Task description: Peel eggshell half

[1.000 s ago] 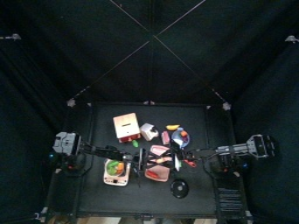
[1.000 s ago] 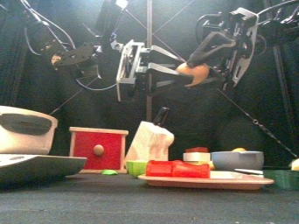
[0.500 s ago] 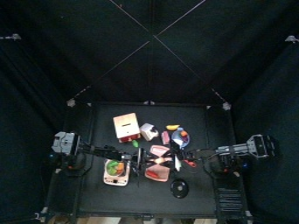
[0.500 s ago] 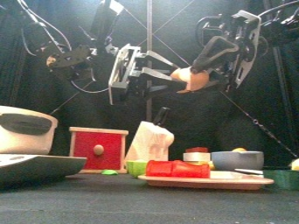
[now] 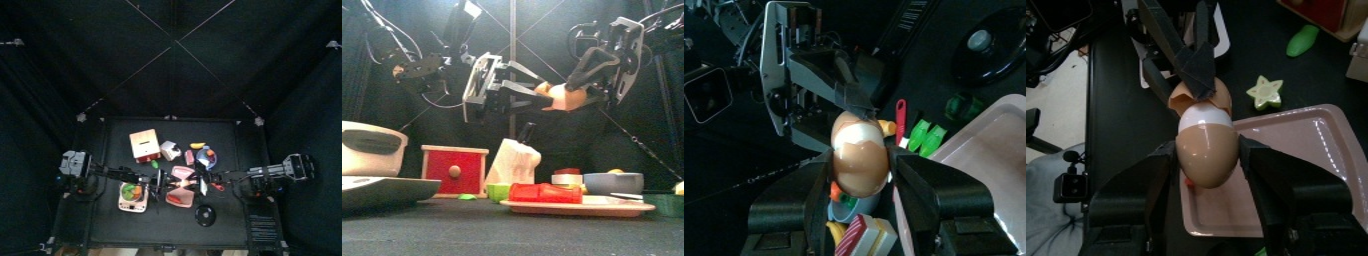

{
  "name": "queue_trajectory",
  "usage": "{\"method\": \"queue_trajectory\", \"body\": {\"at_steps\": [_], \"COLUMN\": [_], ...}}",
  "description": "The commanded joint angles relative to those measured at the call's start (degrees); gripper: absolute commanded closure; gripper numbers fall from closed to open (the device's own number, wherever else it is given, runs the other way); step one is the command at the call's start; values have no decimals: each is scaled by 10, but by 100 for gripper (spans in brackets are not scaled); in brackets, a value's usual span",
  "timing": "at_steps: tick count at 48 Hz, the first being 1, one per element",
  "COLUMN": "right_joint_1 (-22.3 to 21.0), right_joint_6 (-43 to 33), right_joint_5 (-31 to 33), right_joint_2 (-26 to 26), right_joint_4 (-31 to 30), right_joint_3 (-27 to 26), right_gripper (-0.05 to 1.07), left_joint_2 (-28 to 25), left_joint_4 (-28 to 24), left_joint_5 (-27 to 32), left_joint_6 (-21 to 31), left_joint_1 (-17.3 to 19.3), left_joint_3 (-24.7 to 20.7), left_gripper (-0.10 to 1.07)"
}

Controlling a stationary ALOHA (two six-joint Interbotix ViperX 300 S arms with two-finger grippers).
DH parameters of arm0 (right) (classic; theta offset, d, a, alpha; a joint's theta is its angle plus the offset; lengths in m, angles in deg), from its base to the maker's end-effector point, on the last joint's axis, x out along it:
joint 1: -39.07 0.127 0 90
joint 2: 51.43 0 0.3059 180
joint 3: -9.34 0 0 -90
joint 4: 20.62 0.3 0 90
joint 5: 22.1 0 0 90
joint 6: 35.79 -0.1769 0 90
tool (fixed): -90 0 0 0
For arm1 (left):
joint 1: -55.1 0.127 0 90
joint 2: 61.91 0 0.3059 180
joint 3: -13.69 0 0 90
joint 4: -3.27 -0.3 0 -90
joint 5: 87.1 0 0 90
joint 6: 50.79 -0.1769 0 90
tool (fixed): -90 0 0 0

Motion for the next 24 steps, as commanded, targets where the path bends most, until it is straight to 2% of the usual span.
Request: {"method": "queue_trajectory", "body": {"at_steps": [1, 24], "right_joint_1": [1, 2], "right_joint_6": [1, 2], "right_joint_5": [-2, 2], "right_joint_2": [13, 23], "right_joint_4": [0, -6], "right_joint_3": [-7, -1], "right_gripper": [54, 54], "left_joint_2": [14, 17], "left_joint_4": [1, 34], "left_joint_5": [-2, -2], "left_joint_6": [1, -2], "left_joint_1": [-2, 2], "left_joint_3": [-5, 9], "left_gripper": [40, 40]}}
